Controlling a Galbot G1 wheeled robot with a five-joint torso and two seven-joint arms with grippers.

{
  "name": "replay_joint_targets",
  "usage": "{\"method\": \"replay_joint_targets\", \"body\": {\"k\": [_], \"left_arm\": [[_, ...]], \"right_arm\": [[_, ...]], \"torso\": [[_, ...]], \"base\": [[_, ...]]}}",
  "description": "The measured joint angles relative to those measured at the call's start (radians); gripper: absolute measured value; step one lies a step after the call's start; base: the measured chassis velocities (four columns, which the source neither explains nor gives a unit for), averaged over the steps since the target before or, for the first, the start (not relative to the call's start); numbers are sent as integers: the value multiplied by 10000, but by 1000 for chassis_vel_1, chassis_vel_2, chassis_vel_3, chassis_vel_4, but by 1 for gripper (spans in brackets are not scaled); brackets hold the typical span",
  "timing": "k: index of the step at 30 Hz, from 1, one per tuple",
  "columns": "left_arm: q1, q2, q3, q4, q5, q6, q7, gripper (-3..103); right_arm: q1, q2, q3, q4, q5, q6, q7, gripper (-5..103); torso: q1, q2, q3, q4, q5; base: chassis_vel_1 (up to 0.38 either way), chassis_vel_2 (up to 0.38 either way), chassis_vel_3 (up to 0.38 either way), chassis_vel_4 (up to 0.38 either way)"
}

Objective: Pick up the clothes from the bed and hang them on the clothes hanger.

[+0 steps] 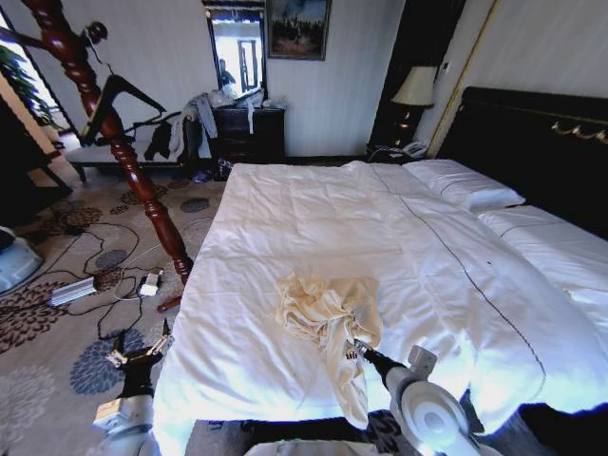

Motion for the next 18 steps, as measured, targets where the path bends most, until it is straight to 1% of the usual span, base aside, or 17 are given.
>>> {"method": "replay_joint_targets", "body": {"k": [1, 2, 6, 8, 12, 14, 16, 17, 18], "left_arm": [[-4, 0, 3, 9, 2, 1, 0, 100], [-4, 0, 3, 9, 2, 1, 0, 100], [-9, 50, -14, 22, -9, 0, -3, 100], [-9, 63, -19, 26, -13, 0, -4, 100], [-13, 83, -24, 41, -18, 6, -7, 100], [-14, 86, -24, 41, -18, 6, -7, 100], [-15, 92, -23, 41, -20, 8, -7, 100], [-15, 95, -22, 41, -24, 8, -8, 100], [-15, 95, -22, 41, -24, 8, -8, 100]], "right_arm": [[74, 2, 48, -68, -42, 68, -33, 49], [74, 2, 48, -68, -42, 68, -33, 49], [195, -18, 186, -123, -85, 193, -110, 27], [189, -23, 192, -123, -97, 214, -132, 27], [30, -38, 160, -11, -335, 370, -393, 6], [-1, -49, 157, 18, -444, 422, -479, 6], [-51, -107, 175, 79, -752, 598, -778, 1], [-60, -159, 224, 118, -983, 773, -1034, 1], [-60, -159, 224, 118, -983, 773, -1034, 1]], "torso": [[0, 0, 0, 0, 0], [0, 0, 0, 0, 0], [0, 0, 0, 1, 1], [0, 0, 0, 1, 1], [1, -1, 0, 0, 1], [0, 0, 0, 0, 1], [1, -1, 0, 0, 1], [0, -1, 0, 0, 2], [0, -1, 0, 0, 2]], "base": [[0, 0, 0, 0], [0, 0, 0, 0], [0, 0, 0, 0], [0, 0, 0, 0], [0, 0, 0, 0], [0, 0, 0, 0], [0, 0, 0, 0], [0, 0, 0, 0], [0, 0, 0, 0]]}}
